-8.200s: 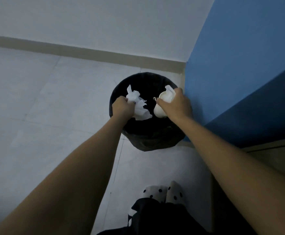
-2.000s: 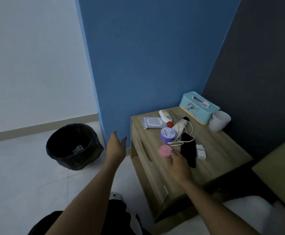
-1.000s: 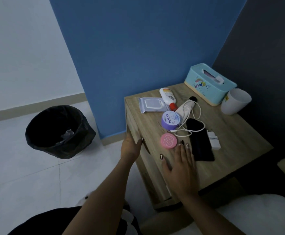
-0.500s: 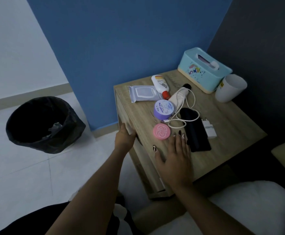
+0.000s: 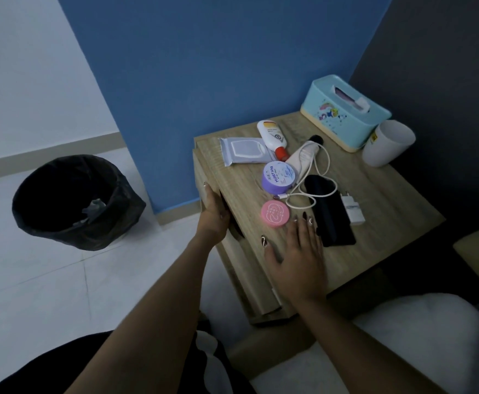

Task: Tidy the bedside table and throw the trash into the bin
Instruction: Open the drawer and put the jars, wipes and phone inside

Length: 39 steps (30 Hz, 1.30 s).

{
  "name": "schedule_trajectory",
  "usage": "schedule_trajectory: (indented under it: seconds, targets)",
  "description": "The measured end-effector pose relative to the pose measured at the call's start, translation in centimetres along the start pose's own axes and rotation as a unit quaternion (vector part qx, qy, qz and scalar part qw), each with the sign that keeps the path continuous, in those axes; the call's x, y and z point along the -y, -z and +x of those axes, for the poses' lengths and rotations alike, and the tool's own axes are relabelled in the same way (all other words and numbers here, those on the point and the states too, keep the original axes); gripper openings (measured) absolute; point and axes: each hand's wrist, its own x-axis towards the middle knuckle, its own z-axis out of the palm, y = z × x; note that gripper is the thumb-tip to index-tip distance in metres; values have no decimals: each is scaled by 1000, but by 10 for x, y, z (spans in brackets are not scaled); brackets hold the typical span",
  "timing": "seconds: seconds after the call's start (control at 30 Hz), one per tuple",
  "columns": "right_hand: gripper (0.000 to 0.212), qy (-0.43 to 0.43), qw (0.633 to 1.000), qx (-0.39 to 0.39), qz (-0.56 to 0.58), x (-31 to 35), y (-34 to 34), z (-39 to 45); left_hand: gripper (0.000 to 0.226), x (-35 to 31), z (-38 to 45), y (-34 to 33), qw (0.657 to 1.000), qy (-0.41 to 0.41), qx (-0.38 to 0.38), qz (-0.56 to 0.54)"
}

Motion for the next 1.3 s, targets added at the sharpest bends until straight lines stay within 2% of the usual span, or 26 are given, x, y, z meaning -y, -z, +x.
schedule_trajectory:
  seconds: [0.23, 0.7, 1.2, 1.3]
  targets:
    - [79, 8, 1000, 9, -1, 0, 3, 0, 100, 16, -18, 36, 1000, -23, 0, -14]
    - [80, 11, 1000, 17, -6, -2, 4, 1, 102, 65, -58, 107, 999, -16, -14, 34]
    - [84, 11, 1000, 21, 6, 2, 9, 1, 104, 85, -66, 122, 999, -10, -33, 33]
    - [86, -17, 997, 9, 74, 6, 16, -2, 105, 88, -68, 118, 995, -16, -66, 67]
